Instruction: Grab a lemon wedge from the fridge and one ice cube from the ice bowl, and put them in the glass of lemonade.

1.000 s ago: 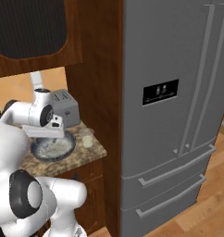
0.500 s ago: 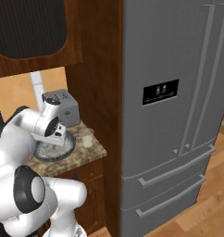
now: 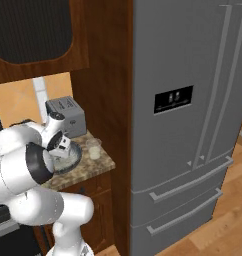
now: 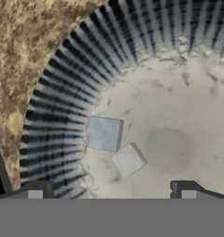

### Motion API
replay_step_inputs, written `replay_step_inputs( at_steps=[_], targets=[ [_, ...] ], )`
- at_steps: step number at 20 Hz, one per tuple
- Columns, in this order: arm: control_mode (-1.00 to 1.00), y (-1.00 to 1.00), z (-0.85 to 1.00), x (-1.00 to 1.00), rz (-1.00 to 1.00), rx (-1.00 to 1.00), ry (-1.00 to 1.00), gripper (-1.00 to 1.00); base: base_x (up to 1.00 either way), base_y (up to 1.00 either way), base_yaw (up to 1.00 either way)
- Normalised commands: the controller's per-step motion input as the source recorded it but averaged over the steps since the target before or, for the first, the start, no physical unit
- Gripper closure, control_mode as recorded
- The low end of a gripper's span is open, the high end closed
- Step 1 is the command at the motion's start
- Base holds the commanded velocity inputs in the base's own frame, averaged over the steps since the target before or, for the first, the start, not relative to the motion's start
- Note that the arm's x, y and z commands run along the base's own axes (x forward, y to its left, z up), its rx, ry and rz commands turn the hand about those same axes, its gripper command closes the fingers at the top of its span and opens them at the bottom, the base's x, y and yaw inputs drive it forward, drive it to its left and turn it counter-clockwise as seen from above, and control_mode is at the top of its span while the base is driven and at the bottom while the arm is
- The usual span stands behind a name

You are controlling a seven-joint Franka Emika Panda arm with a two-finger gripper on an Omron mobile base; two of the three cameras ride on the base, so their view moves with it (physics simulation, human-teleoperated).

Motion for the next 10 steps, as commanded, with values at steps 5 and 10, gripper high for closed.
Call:
replay_step_inputs(
  at_steps=[5,10],
  targets=[
    [-1.00,0.29,-0.28,0.39,-0.08,0.00,0.01,-1.00,0.00,0.00,0.00],
    [-1.00,0.00,-0.34,0.32,-0.04,0.00,0.00,-1.00,0.00,0.00,0.00]
  ],
)
